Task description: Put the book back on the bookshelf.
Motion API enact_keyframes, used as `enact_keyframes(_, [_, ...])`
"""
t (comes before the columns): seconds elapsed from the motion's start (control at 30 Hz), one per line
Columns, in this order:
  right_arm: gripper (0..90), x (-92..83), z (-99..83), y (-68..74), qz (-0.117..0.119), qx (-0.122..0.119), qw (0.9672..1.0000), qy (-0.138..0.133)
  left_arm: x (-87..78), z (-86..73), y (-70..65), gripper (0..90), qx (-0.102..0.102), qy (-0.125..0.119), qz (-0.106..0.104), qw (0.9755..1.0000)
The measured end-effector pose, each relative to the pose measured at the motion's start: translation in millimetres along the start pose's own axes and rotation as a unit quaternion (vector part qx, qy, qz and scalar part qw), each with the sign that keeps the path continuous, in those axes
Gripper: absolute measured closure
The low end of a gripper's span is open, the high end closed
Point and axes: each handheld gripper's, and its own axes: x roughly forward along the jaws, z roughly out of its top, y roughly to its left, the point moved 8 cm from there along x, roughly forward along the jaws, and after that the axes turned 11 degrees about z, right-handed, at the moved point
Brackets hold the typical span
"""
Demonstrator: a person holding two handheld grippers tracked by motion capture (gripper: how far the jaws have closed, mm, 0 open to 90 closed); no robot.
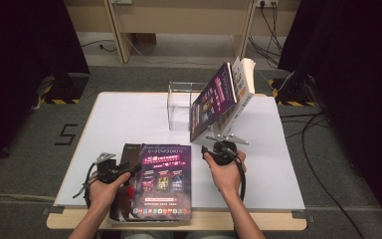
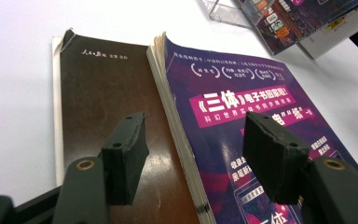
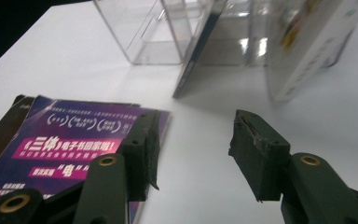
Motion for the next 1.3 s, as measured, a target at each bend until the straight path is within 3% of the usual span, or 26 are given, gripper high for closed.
enact_keyframes(0.63, [51.9,31.0,-33.6,22.0,0.044,0.016,0.9966,0.067,7.8,-5.8,-1.6,39.0,-0.002,0.015,-0.005,0.9999])
enact_keyframes(0.97, [52.1,41.2,-40.5,27.5,0.044,0.000,0.9956,0.083,9.4,-6.7,-1.6,39.2,0.000,0.018,-0.003,0.9998])
enact_keyframes(1.13, [53.1,47.1,-44.9,33.0,0.053,0.013,0.9936,0.099,9.7,-6.8,-1.9,39.4,0.003,0.018,-0.003,0.9998])
enact_keyframes(1.3, [52.9,51.9,-45.6,35.8,0.058,0.011,0.9927,0.105,10.7,-7.2,-4.8,40.5,-0.003,0.019,-0.014,0.9997])
